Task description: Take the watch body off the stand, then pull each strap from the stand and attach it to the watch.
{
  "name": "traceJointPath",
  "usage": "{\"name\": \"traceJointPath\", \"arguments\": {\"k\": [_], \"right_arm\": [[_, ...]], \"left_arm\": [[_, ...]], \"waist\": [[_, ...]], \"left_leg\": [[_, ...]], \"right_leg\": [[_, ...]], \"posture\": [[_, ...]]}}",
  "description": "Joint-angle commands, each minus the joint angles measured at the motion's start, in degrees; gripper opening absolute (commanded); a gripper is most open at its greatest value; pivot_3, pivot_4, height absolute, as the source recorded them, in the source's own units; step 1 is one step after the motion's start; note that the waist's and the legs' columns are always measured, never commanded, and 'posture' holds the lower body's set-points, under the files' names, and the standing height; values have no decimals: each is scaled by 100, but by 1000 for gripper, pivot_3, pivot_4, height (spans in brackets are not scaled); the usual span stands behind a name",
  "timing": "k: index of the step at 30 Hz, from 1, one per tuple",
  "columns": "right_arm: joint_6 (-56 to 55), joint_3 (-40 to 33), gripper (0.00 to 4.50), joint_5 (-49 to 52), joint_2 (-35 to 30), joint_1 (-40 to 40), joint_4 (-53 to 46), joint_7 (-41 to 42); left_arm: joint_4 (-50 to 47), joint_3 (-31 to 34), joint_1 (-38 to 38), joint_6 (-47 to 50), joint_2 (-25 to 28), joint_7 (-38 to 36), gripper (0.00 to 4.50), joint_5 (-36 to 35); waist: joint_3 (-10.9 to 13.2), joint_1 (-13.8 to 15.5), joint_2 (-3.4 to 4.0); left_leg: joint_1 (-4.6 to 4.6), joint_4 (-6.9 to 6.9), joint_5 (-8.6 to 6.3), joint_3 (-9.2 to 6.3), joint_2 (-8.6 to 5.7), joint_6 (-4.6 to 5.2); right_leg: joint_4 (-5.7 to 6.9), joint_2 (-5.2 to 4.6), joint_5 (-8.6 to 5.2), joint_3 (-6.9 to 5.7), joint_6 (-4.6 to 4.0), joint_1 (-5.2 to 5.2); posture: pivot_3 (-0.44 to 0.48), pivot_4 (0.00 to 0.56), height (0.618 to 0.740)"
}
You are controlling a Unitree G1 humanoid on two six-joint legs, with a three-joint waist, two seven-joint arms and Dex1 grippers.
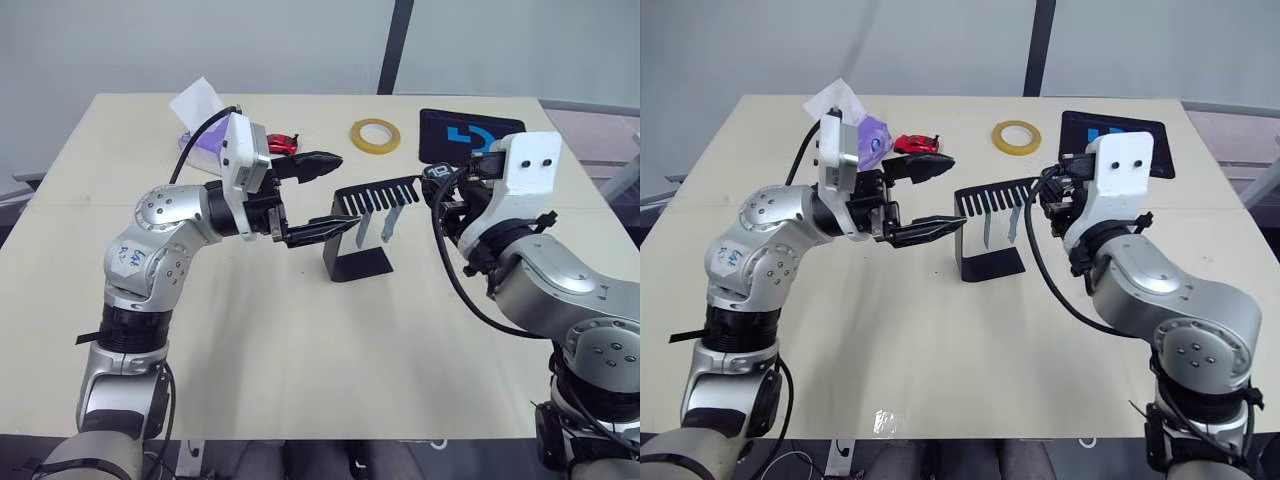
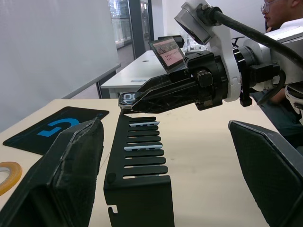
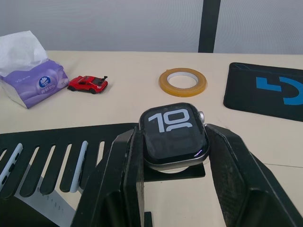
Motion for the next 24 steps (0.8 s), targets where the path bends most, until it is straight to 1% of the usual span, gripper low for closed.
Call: {"name": "traceJointPath", "arguments": {"k": [1, 9, 14, 16, 17, 20, 24], "right_arm": [[-83, -27, 1554, -26, -123, -202, -343, 169], [-155, -132, 1554, 145, -227, -222, -616, 255], [-237, -406, 1554, 289, -437, 84, -856, 189], [-353, -695, 1554, 502, -627, 396, -1072, 207], [-480, -906, 1554, 684, -745, 679, -1257, 229], [-856, -1424, 1554, 1147, -1098, 1593, -1798, 319], [-1584, -2035, 1554, 1828, -1594, 3009, -1946, 335]], "left_arm": [[-197, 58, -55, -70, -27, 8, 4500, -33], [-200, 20, -138, -48, -168, -41, 4500, -95], [-159, 66, -279, 82, -161, -176, 4500, -240], [-187, 73, -302, 181, -116, -300, 4500, -355], [-231, 66, -291, 231, -70, -415, 4500, -429], [-328, 18, -245, 359, 82, -755, 4500, -600], [-388, -38, -103, 489, 332, -1220, 4500, -739]], "waist": [[0, 0, 0], [0, 2, 0], [0, 5, 0], [0, 15, 0], [0, 12, 0], [0, 31, -1], [1, 28, -2]], "left_leg": [[-2, 0, 0, 1, 0, 0], [-10, 0, 1, 3, -3, 1], [-11, 0, 1, 2, -3, 1], [-12, 0, 1, 2, -3, 1], [-14, 0, 1, 0, -3, 1], [-16, 0, 1, -5, -3, 1], [-13, 1, 2, 1, -6, 4]], "right_leg": [[0, 0, 0, 0, 0, -3], [7, -3, 0, 1, 1, -15], [8, -3, 1, 1, 1, -15], [7, -3, 0, 1, 1, -15], [5, -3, 0, -2, 1, -15], [-1, -2, 1, -6, 3, -13], [-12, -1, 5, 2, 9, -5]], "posture": [[0, 150, 738], [0, 150, 738], [0, 150, 738], [0, 150, 738], [0, 150, 738], [0, 150, 738], [0, 150, 738]]}}
